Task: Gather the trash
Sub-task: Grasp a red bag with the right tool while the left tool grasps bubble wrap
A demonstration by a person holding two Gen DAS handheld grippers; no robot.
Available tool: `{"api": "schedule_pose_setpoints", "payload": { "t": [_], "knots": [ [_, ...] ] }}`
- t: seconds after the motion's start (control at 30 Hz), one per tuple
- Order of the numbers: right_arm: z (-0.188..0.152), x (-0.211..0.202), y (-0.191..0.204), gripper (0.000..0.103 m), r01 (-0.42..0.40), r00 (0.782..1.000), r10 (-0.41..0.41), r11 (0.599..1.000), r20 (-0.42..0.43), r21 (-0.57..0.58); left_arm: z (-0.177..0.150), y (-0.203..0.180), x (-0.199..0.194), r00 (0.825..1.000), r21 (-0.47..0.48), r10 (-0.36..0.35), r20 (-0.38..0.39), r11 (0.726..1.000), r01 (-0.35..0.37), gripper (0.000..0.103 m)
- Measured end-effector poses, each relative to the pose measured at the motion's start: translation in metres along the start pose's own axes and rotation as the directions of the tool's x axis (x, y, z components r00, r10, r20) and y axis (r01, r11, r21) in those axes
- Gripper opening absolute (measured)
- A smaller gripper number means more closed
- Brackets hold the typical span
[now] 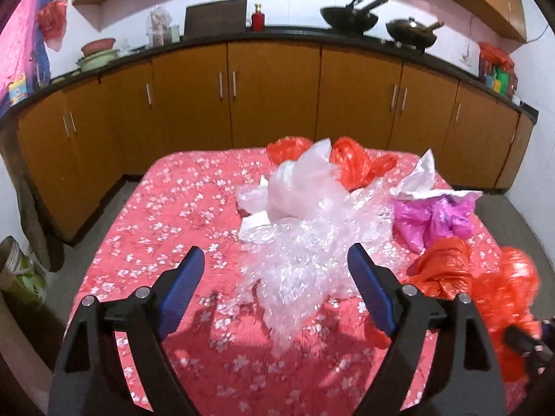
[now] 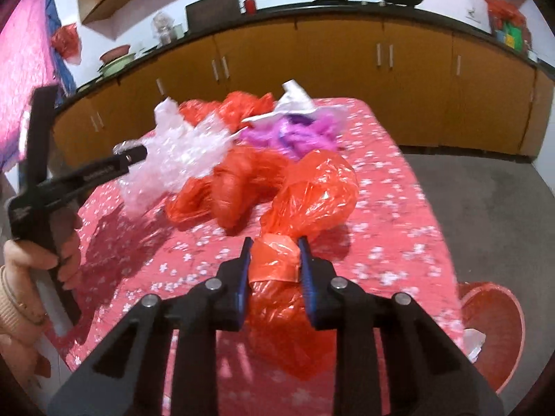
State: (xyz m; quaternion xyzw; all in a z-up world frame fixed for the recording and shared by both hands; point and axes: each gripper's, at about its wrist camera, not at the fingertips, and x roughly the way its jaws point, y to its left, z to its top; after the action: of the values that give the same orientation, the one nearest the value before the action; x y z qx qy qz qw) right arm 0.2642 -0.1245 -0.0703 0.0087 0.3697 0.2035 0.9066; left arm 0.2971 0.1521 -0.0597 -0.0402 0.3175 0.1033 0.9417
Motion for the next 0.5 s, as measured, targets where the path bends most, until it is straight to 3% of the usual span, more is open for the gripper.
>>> {"api": "schedule_pose_setpoints", "payload": {
  "t": [0.07,0.13,0.2,0.3,0.5],
  "knots": [
    [0.000,-0.005,-0.007,0.026,0.008,1.000,-0.009,1.000,0.007,0.011,0.000,0.001,0.009,1.000,-0.007,-0.013,-0.029,1.000,0.013,0.075],
    [-0.001,-0.008,-0.010,0.026,0.019,1.000,-0.019,1.000,0.011,0.013,-0.001,0.001,0.015,0.998,-0.005,-0.035,-0.059,0.999,0.035,0.036],
    [-0.001,-0.011,-0.014,0.026,0.028,0.999,-0.028,0.999,0.017,0.019,-0.005,0.003,0.014,0.996,-0.004,-0.053,-0.074,0.999,0.053,0.025],
    [0.000,-0.015,-0.018,0.026,0.033,0.999,-0.034,0.999,0.029,0.028,-0.010,0.005,0.000,0.996,0.015,-0.064,-0.061,0.998,0.065,0.019],
    [0.002,-0.031,-0.024,0.026,0.055,0.995,-0.058,0.998,0.083,0.041,-0.011,0.014,-0.050,0.995,0.020,-0.099,0.015,0.995,0.099,0.019]
  ]
}}
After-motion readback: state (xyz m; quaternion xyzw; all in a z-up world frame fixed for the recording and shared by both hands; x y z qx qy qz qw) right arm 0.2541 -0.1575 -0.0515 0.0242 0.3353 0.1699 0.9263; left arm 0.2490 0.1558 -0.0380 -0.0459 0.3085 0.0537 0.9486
